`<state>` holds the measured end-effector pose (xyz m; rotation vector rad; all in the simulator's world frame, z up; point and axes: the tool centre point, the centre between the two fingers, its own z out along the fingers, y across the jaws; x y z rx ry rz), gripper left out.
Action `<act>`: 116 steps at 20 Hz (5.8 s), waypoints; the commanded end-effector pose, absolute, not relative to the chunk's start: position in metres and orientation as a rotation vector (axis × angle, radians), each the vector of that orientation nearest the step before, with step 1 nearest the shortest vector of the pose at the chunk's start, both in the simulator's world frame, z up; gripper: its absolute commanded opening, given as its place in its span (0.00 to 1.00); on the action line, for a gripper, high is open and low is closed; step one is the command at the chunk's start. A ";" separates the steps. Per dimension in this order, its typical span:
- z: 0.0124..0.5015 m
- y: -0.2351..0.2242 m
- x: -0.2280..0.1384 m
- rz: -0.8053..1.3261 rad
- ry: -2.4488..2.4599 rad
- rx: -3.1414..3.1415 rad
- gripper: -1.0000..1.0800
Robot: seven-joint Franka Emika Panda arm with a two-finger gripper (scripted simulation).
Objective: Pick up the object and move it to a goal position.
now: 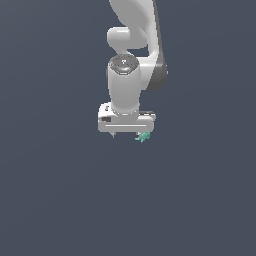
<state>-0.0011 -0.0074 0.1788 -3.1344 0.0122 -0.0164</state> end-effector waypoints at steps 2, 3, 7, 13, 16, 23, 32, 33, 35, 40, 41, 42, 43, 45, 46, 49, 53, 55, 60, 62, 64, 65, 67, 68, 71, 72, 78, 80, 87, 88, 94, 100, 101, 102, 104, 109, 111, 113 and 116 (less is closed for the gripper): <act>0.178 -0.008 -0.001 -0.015 0.013 -3.134 0.96; 0.178 -0.008 -0.002 -0.012 0.016 -3.135 0.96; 0.169 -0.016 -0.007 0.017 0.046 -3.136 0.96; 0.163 -0.023 -0.011 0.041 0.062 -3.137 0.96; 0.163 -0.022 -0.011 0.038 0.067 -3.137 0.96; 0.156 -0.012 -0.017 0.036 0.138 -3.135 0.96; 0.138 0.015 -0.034 0.028 0.341 -3.121 0.96; 0.136 0.018 -0.037 0.027 0.371 -3.118 0.96; 0.130 0.026 -0.043 0.024 0.433 -3.110 0.96; 0.118 0.044 -0.058 0.018 0.588 -3.086 0.96; 0.115 0.048 -0.062 0.016 0.619 -3.080 0.96; 0.113 0.051 -0.065 0.015 0.649 -3.073 0.96; 0.111 0.055 -0.068 0.014 0.680 -3.067 0.96; 0.106 0.061 -0.075 0.011 0.737 -3.054 0.96; 0.104 0.063 -0.078 0.010 0.763 -3.048 0.96; 0.099 0.070 -0.086 0.006 0.832 -3.030 0.96; 0.094 0.077 -0.094 0.003 0.900 -3.010 0.96; 0.092 0.079 -0.097 0.002 0.925 -3.002 0.96; 0.090 0.083 -0.102 0.000 0.960 -2.991 0.96; 0.090 0.083 -0.102 0.000 0.964 -2.990 0.96; 0.090 0.083 -0.102 0.001 0.958 -2.992 0.96; 0.089 0.083 -0.102 0.001 0.958 -2.992 0.96; 0.085 0.083 -0.102 0.001 0.958 -2.992 0.96; 0.083 0.083 -0.102 0.001 0.959 -2.992 0.96; 0.071 0.083 -0.102 0.000 0.960 -2.992 0.96; 0.066 0.083 -0.103 0.000 0.961 -2.991 0.96; 0.044 0.083 -0.103 0.000 0.963 -2.991 0.96; 0.041 0.083 -0.103 0.000 0.964 -2.990 0.96; 0.040 0.083 -0.103 0.000 0.964 -2.990 0.00; 0.040 0.083 -0.103 0.000 0.964 -2.990 0.00; 0.041 0.083 -0.102 -0.001 0.963 -2.990 0.00; 0.049 0.083 -0.093 -0.001 0.963 -2.990 0.00; 0.051 0.083 -0.090 -0.001 0.963 -2.990 0.00; 0.054 0.083 -0.087 -0.001 0.963 -2.990 0.00; 0.061 0.082 -0.079 -0.001 0.963 -2.990 0.00; 0.082 0.082 -0.055 -0.001 0.963 -2.990 0.00; 0.092 0.081 -0.043 -0.001 0.963 -2.990 0.00; 0.103 0.081 -0.030 -0.001 0.963 -2.990 0.00; 0.120 0.080 -0.010 -0.001 0.963 -2.990 0.00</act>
